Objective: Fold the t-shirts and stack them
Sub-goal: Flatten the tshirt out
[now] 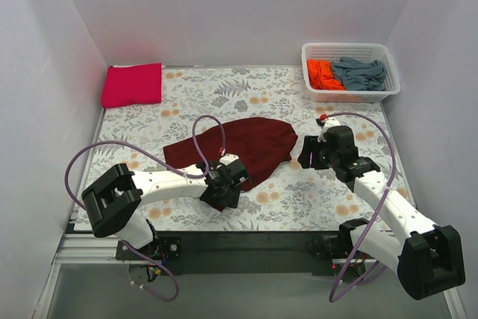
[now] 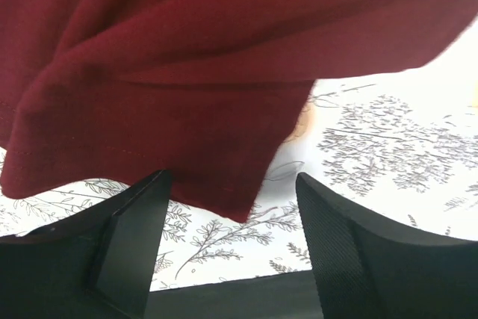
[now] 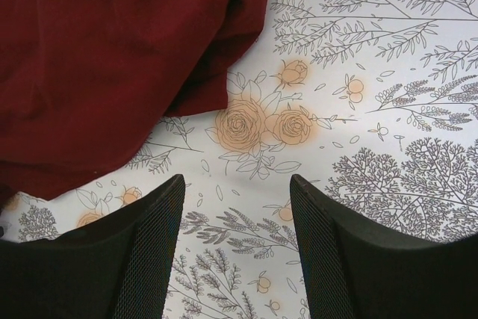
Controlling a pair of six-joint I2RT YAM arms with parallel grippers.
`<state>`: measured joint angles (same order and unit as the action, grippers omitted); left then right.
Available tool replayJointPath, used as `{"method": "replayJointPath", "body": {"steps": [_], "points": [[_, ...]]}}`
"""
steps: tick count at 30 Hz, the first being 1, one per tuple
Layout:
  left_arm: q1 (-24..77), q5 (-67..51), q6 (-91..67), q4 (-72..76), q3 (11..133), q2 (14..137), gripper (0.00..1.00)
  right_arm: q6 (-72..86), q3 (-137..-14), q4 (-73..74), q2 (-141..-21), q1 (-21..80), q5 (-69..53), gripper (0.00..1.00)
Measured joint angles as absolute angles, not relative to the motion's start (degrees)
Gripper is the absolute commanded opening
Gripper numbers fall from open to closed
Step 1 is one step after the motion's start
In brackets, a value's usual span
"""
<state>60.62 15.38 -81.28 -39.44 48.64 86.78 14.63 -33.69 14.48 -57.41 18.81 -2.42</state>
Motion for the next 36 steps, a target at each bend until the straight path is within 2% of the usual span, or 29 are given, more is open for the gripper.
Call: {"method": "replayJointPath", "body": {"steps": [3,4,6,7,8,10,19,28,32,34,36], "points": [[60.6,14.9,-81.7,-40.1,48.6,87.8,0.57,14.7,-33.1,13.6,-57.8,18.8,-2.6,0.65],[60.6,14.9,-81.9,-40.2,48.6,87.8,0.48,14.7,-33.0,13.4,-58.2,18.8,-2.7,0.65],[60.6,14.7,-82.3,-40.3,48.6,87.8,0.38,14.9,-32.8,12.6,-59.7,18.8,-3.2,0.65],[60.6,14.6,-82.4,-40.4,48.6,87.9,0.28,15.1,-32.8,11.9,-60.6,18.8,-3.5,0.65],[60.6,14.6,-82.7,-40.5,48.5,87.9,0.14,15.4,-32.7,11.4,-61.3,18.8,-3.8,0.65],[60.6,14.9,-83.2,-40.9,48.4,87.7,0.0,16.4,-32.2,9.6,-62.8,18.6,-4.5,0.65],[60.8,15.8,-85.2,-45.1,48.7,82.7,0.0,20.0,-29.2,0.4,-69.8,15.8,-9.3,0.63],[60.1,20.8,-84.4,-52.5,60.0,73.3,0.0,23.6,-31.0,-10.9,-81.7,15.7,-14.0,0.65],[56.0,22.5,-81.5,-53.6,61.6,70.4,0.0,25.4,-35.0,-15.5,-88.5,15.7,-17.3,0.65],[52.1,23.4,-79.3,-54.1,61.7,69.4,0.0,26.2,-37.5,-17.4,-91.9,15.8,-19.0,0.62],[47.6,24.1,-76.8,-54.3,62.2,68.8,0.0,26.7,-39.3,-18.3,-94.3,15.8,-20.1,0.46]]}}
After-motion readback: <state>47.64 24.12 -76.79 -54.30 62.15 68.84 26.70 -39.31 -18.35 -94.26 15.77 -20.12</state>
